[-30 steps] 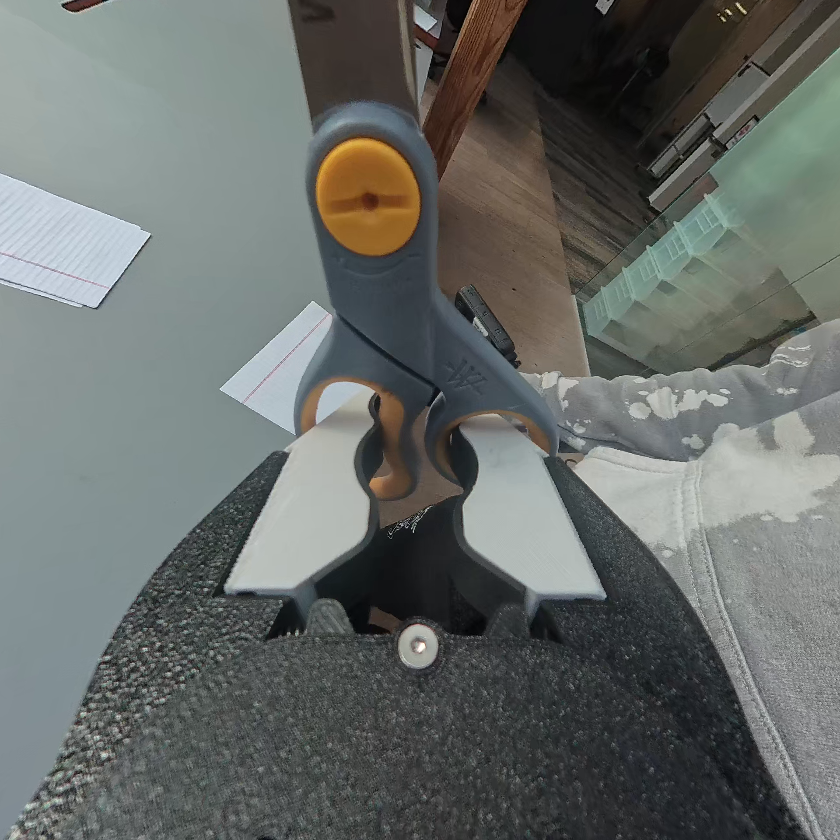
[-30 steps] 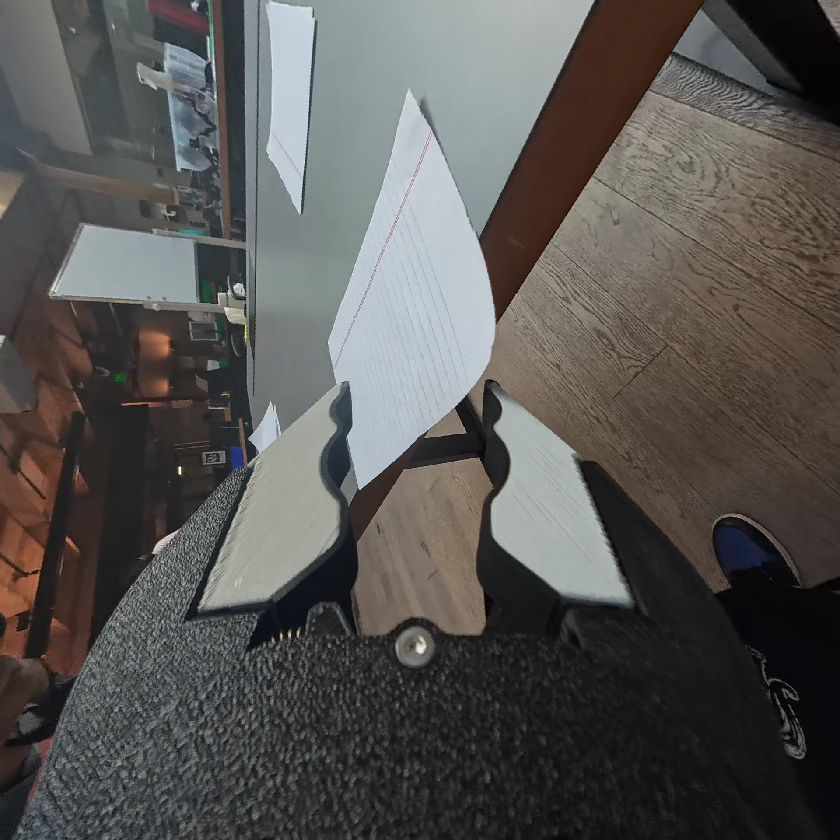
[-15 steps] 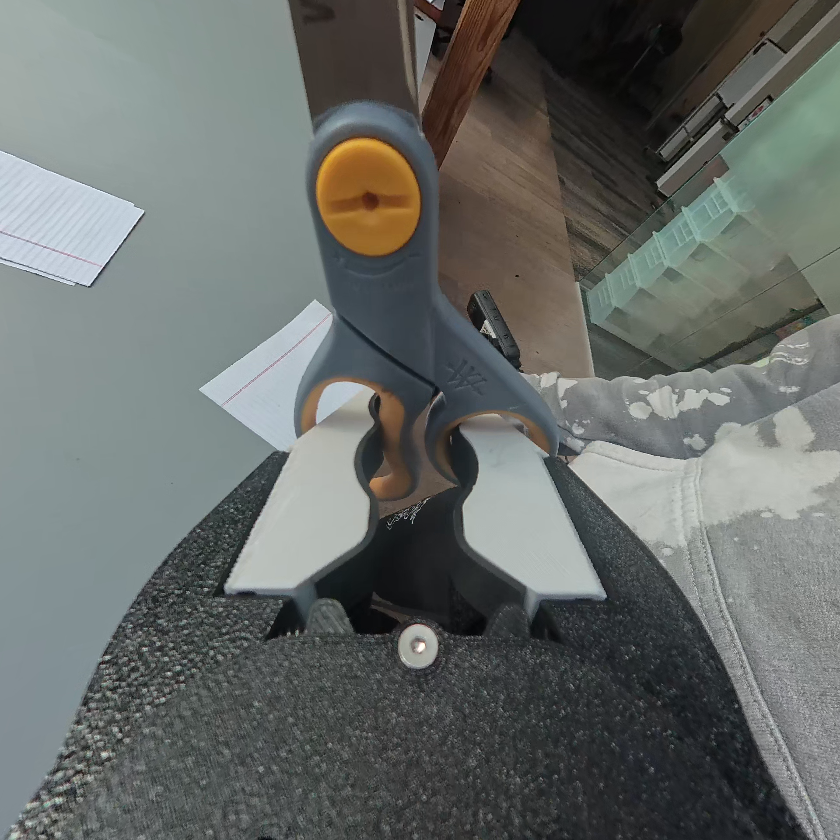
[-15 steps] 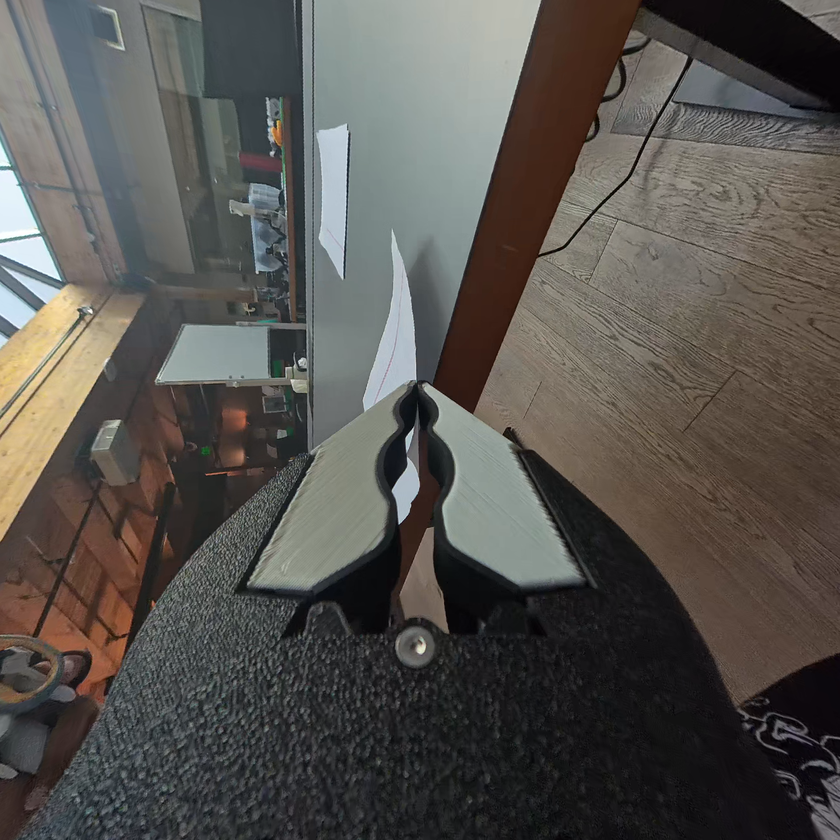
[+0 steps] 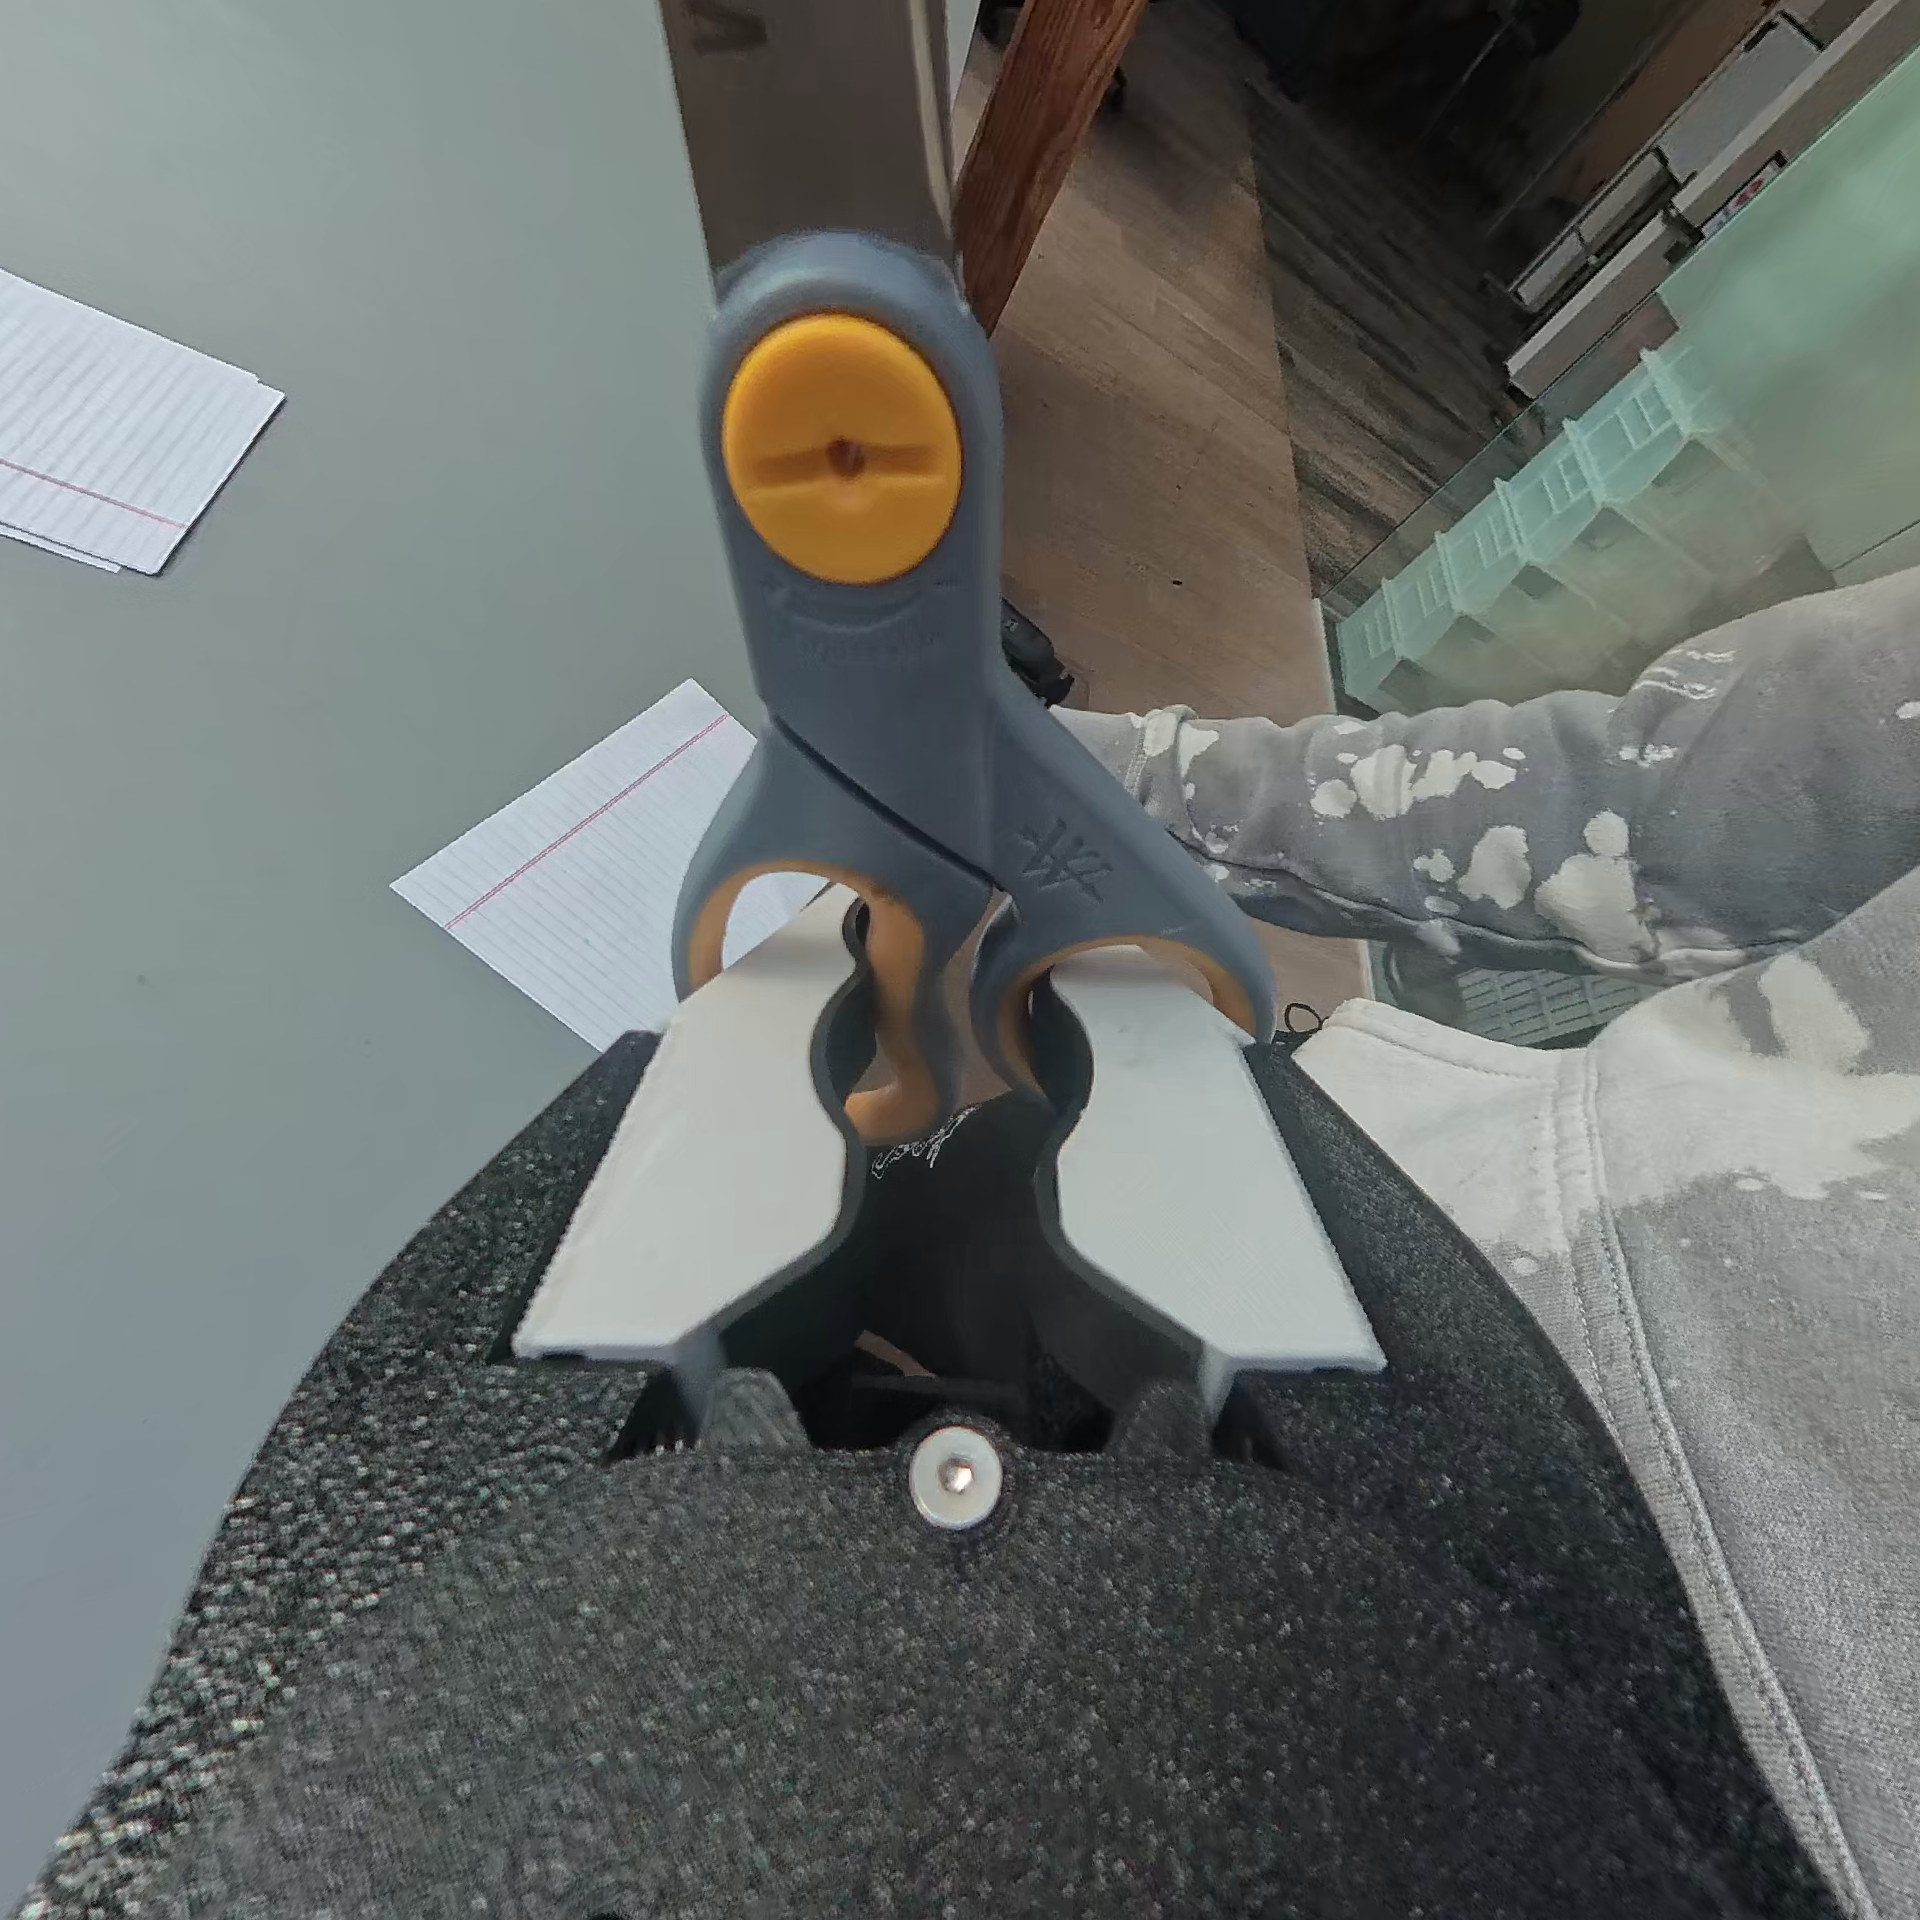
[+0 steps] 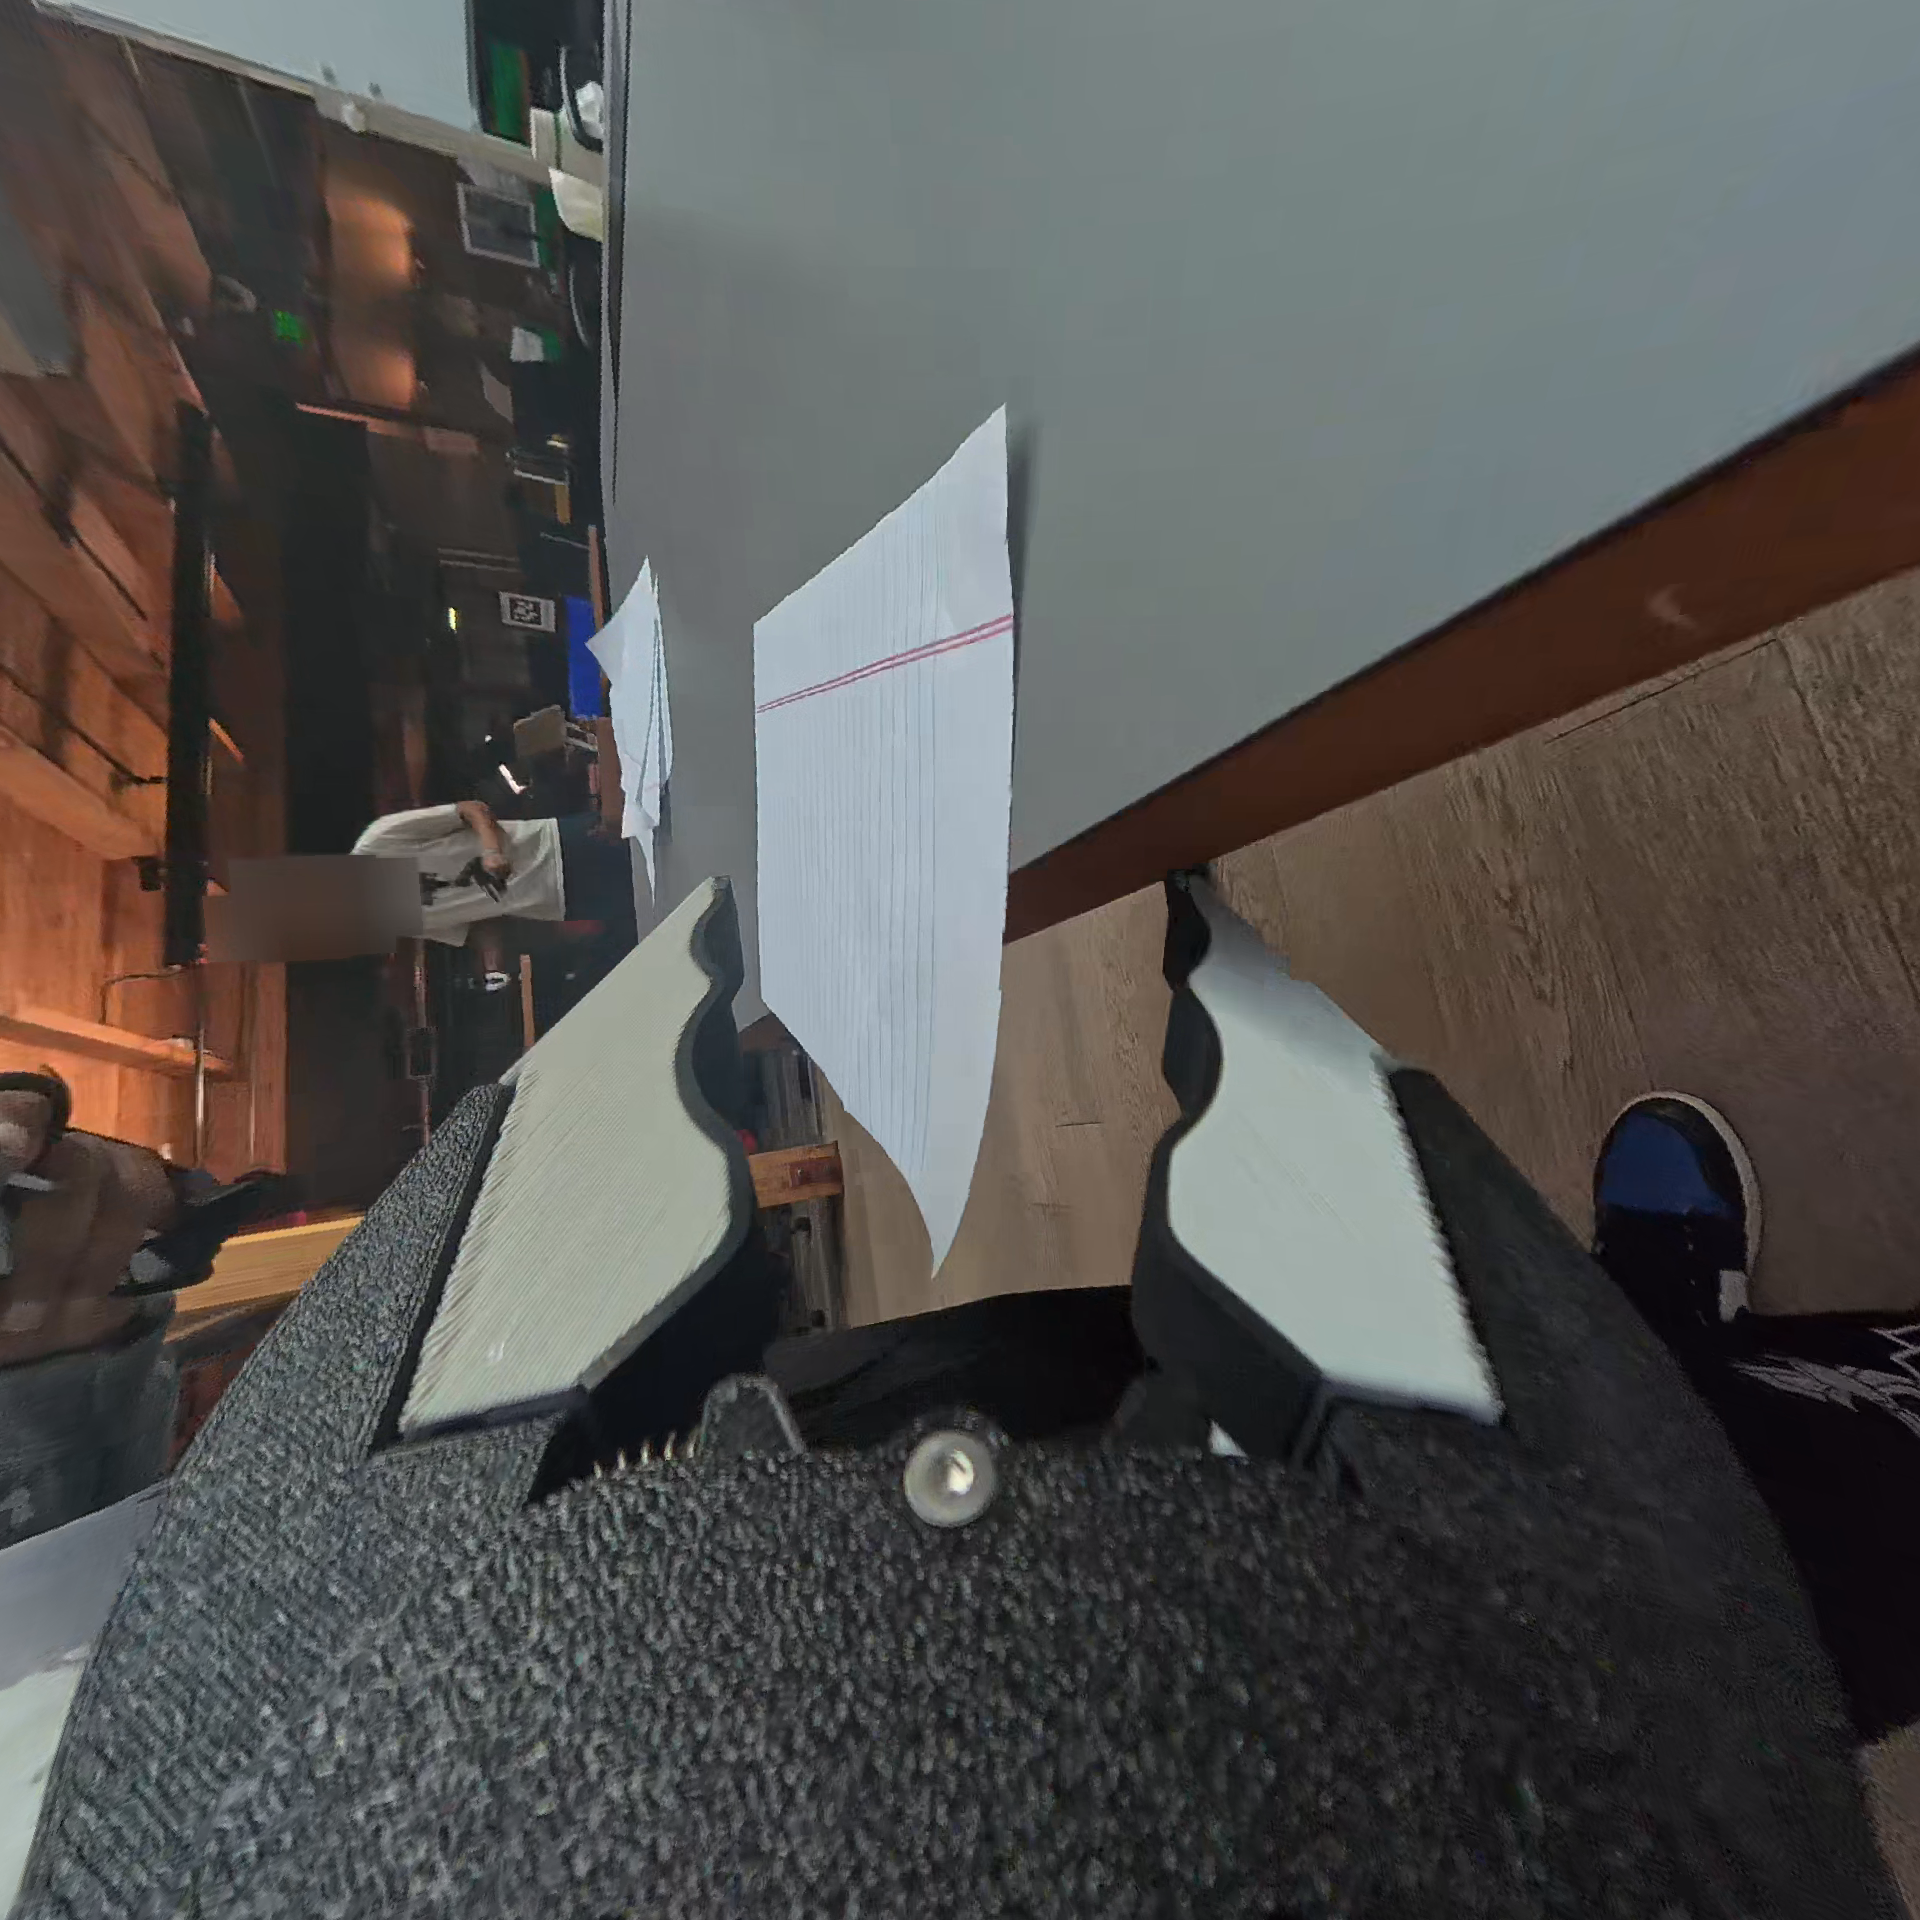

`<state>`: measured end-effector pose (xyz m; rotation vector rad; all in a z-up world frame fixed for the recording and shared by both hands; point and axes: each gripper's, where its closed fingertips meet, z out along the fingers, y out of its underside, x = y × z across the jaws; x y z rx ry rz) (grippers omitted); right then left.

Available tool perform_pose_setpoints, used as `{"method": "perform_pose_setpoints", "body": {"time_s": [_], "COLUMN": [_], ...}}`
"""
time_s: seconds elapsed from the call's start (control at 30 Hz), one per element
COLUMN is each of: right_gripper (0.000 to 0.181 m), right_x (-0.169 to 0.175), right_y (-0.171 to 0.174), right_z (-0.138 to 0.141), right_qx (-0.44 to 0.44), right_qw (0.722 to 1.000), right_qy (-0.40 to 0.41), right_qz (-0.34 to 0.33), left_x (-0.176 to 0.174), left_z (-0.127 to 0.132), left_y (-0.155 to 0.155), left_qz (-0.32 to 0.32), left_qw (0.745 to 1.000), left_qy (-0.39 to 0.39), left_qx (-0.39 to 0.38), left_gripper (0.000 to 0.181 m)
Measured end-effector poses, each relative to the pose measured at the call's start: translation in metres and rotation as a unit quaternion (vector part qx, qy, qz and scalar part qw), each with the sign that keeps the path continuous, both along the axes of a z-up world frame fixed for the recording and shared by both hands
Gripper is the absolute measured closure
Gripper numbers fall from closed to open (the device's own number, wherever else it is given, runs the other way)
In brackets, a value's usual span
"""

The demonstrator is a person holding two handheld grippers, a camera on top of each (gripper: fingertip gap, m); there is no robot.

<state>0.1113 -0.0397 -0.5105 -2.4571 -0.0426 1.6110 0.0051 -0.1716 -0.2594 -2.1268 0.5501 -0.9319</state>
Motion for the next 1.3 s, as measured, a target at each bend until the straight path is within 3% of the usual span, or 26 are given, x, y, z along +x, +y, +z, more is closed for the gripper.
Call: {"method": "perform_pose_setpoints", "body": {"time_s": [0.17,0.33,0.57,0.7,0.83,1.0,1.2,1.3], "right_gripper": [0.114,0.135,0.181,0.181,0.181,0.181,0.181,0.181], "right_x": [-0.006,-0.007,0.022,0.035,0.039,0.025,-0.02,-0.044], "right_y": [0.0,-0.002,-0.017,-0.029,-0.033,-0.019,0.001,0.01], "right_z": [-0.019,-0.014,0.013,0.046,0.118,0.255,0.438,0.509], "right_qx": [-0.051,-0.061,-0.021,0.04,0.117,0.256,0.425,0.479], "right_qw": [0.998,0.998,0.986,0.977,0.968,0.945,0.87,0.829], "right_qy": [-0.021,0.017,0.1,0.135,0.169,0.195,0.24,0.272], "right_qz": [0.021,-0.022,-0.135,-0.16,-0.146,-0.061,0.068,0.1], "left_x": [-0.002,-0.004,-0.003,-0.002,0.002,0.007,0.014,0.014], "left_z": [0.0,-0.002,-0.001,-0.004,0.006,0.034,0.075,0.098], "left_y": [-0.006,-0.009,-0.013,-0.016,-0.012,0.002,0.022,0.038], "left_qz": [-0.001,0.005,-0.004,-0.016,-0.022,-0.035,-0.071,-0.074], "left_qw": [1.0,1.0,1.0,1.0,1.0,0.997,0.989,0.984], "left_qy": [0.001,-0.005,-0.005,-0.003,-0.018,-0.056,-0.088,-0.092], "left_qx": [-0.001,-0.004,0.001,-0.006,0.007,0.044,0.098,0.132], "left_gripper": [0.158,0.159,0.158,0.159,0.159,0.159,0.158,0.158]}}
